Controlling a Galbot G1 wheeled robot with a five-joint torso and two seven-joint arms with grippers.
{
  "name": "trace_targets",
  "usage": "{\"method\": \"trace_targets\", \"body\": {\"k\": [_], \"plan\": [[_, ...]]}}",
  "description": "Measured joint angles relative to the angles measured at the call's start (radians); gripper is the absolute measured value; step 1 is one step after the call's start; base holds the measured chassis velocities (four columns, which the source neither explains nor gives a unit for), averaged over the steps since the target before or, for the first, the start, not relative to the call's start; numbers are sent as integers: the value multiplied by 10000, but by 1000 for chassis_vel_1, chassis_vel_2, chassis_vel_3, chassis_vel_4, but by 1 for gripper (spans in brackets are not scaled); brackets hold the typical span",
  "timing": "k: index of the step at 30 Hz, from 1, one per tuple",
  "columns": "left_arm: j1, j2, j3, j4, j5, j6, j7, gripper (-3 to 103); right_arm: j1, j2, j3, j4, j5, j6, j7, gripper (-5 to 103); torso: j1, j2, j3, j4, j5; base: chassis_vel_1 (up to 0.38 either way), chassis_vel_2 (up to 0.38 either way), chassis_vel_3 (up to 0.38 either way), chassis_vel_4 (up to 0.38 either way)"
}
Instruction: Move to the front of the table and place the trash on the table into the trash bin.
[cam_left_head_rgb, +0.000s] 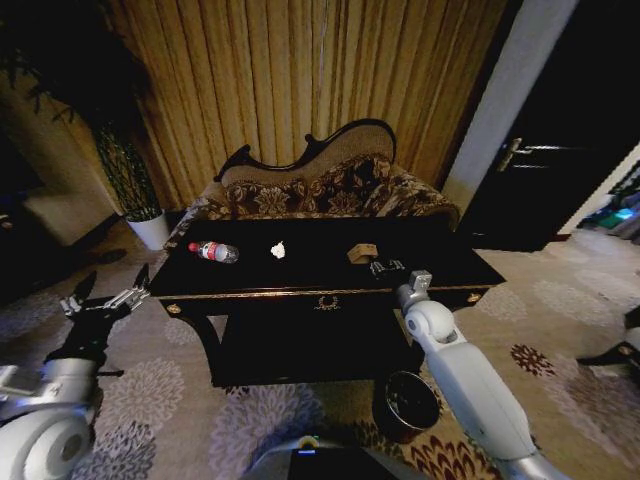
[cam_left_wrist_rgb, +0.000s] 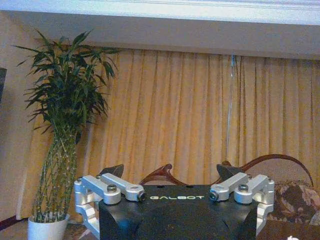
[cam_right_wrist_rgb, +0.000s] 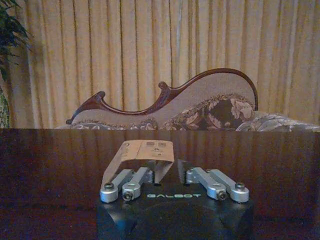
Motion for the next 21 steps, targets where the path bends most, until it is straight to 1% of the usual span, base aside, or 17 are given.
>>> {"method": "trace_targets", "body": {"k": [2, 3, 6, 10, 21], "plan": [[8, 0, -2, -28, 0, 2, 2, 100, -60, -38, 62, 40, 13, 23, -2, 19, 0, 0, 0, 0, 0, 0, 0, 0, 0], [8, 0, -2, -28, 0, 2, 2, 100, -60, -38, 62, 40, 13, 23, -2, 19, 0, 0, 0, 0, 0, 0, 0, 0, 0], [14, -4, -4, -70, -2, 6, 4, 100, -174, -77, 148, 127, 58, 40, -5, 3, 0, 0, 0, 0, 0, 0, 0, 0, 0], [12, -4, 10, -101, -3, 9, 7, 100, -311, -111, 266, 232, 139, 46, -6, 0, 0, 0, 0, 0, 0, 0, 0, 0, 0], [2, 41, 28, -127, -23, 15, 15, 100, -610, -157, 487, 522, 296, 51, -6, 0, 0, 0, 0, 0, 0, 0, 0, 0, 0]]}}
